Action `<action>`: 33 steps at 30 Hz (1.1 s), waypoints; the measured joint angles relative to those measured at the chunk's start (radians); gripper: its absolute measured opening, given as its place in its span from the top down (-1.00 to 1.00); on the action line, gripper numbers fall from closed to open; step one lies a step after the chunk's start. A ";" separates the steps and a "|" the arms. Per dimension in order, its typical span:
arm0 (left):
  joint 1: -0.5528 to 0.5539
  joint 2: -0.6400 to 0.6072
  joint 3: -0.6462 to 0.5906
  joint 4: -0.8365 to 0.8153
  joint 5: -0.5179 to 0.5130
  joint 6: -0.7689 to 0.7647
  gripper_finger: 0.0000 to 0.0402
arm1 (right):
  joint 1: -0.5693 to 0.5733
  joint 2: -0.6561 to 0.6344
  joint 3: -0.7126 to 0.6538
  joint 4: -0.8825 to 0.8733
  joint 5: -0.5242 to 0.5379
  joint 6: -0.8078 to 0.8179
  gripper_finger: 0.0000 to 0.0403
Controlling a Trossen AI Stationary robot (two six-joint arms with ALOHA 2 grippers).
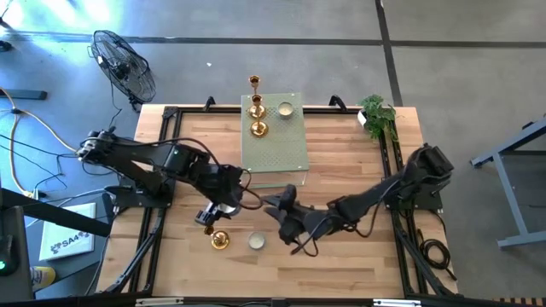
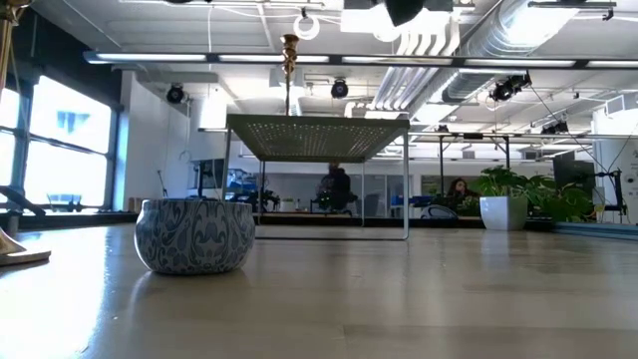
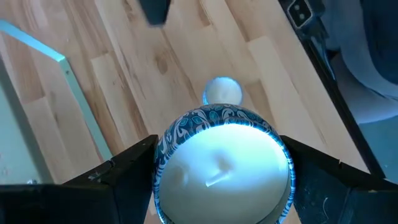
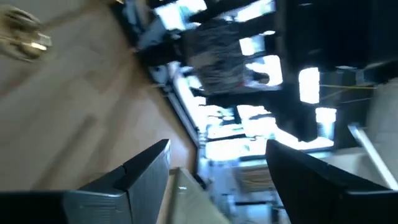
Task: Pick & Place candle stick holders
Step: Put the top blue scented candle on the shelf aligned with the other blue scented candle
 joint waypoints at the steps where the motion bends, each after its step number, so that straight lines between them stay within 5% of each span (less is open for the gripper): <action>1: 0.000 0.003 0.000 -0.003 -0.001 0.004 -0.43 | -0.005 0.010 0.000 0.042 0.010 -0.034 -0.29; 7: 0.000 0.047 0.000 -0.003 0.013 0.041 -0.43 | -0.028 0.057 0.000 0.137 -0.059 -0.180 -0.29; 11: 0.000 0.067 0.000 -0.001 0.013 0.070 -0.43 | -0.037 0.057 0.000 0.141 -0.154 -0.154 -0.29; 33: 0.001 0.080 -0.001 0.137 -0.019 0.164 -0.43 | -0.091 0.056 0.000 0.131 -0.304 -0.082 -0.29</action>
